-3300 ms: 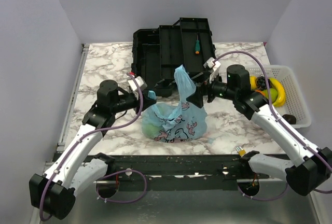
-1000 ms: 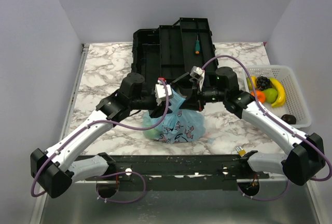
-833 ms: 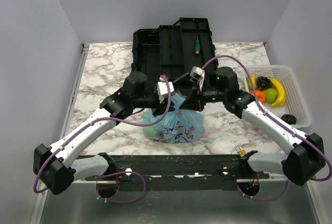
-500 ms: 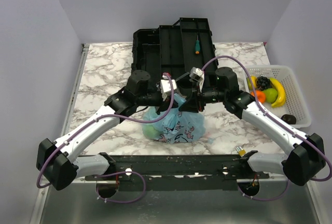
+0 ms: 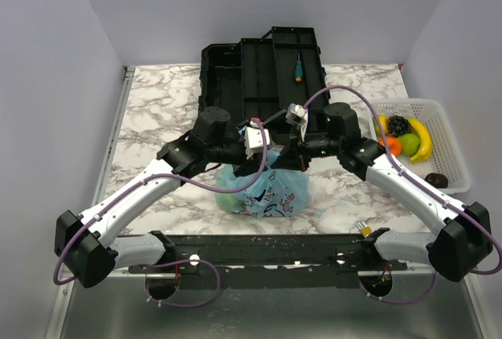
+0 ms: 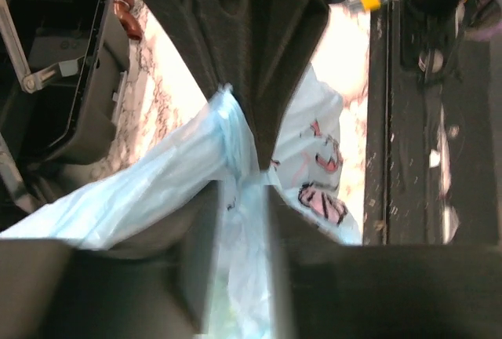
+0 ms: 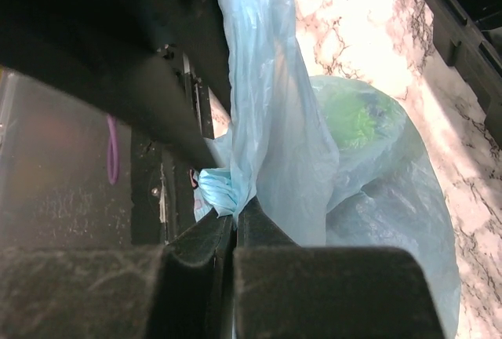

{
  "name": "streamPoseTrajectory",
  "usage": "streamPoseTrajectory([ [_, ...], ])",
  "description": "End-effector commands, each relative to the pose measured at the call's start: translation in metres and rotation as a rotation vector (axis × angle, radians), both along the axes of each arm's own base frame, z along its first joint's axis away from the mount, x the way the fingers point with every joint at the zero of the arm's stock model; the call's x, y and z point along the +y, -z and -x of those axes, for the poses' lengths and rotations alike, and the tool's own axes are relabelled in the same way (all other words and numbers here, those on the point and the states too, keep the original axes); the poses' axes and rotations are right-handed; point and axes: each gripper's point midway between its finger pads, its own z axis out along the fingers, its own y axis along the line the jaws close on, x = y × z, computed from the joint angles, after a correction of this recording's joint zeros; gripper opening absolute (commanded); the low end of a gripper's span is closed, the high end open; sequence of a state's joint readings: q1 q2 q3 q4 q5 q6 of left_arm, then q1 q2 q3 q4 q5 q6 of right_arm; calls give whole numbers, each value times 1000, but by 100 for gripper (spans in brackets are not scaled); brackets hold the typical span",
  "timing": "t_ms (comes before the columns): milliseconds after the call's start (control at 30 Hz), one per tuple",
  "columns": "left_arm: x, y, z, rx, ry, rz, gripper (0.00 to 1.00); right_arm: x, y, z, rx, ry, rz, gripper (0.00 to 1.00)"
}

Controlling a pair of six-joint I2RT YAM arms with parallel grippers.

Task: Place the fake fruits into the plastic bag and tie a complex knot

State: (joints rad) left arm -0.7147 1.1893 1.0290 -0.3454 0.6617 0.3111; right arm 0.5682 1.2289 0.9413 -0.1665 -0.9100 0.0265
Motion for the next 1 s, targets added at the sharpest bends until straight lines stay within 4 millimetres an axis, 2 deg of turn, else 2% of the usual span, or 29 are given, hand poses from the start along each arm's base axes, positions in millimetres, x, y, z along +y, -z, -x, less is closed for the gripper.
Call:
streamPoseTrajectory([
  [0, 27, -40, 23, -8, 89, -4, 53, -2, -4, 2, -56, 1, 6, 1],
  [67, 44, -61, 29, 3, 99, 32, 66, -3, -4, 2, -77, -12, 9, 1],
  [100, 53, -70, 28, -15, 84, 43, 68, -2, -4, 3, -86, -23, 7, 1],
  [200, 74, -89, 6, -103, -39, 44, 72, -2, -5, 5, -118, -60, 9, 1],
  [267, 83, -92, -12, -144, -108, 20, 73, -2, -4, 7, -135, -80, 12, 1],
  [333, 84, -95, -25, -147, -144, 7, 74, -3, -3, 8, -147, -98, 17, 1],
  [467, 72, -98, -28, -104, -85, 19, 77, -4, -4, 10, -161, -111, 20, 1],
  [567, 65, -93, -29, -77, -41, 27, 74, -4, -7, 10, -171, -116, 22, 1],
  [633, 62, -89, -28, -63, -14, 27, 71, -5, -8, 10, -177, -115, 22, 1],
  [700, 60, -85, -28, -42, 1, 23, 62, -5, -8, 10, -182, -114, 22, 1],
  [767, 58, -87, -27, -34, 10, 30, 49, -5, -7, 9, -181, -108, 28, 1],
  [933, 60, -108, 8, -39, 81, 119, 0, -6, -1, 1, -146, -46, 51, 1],
  [967, 61, -109, 15, -35, 86, 134, 0, -7, -1, 0, -144, -36, 53, 1],
])
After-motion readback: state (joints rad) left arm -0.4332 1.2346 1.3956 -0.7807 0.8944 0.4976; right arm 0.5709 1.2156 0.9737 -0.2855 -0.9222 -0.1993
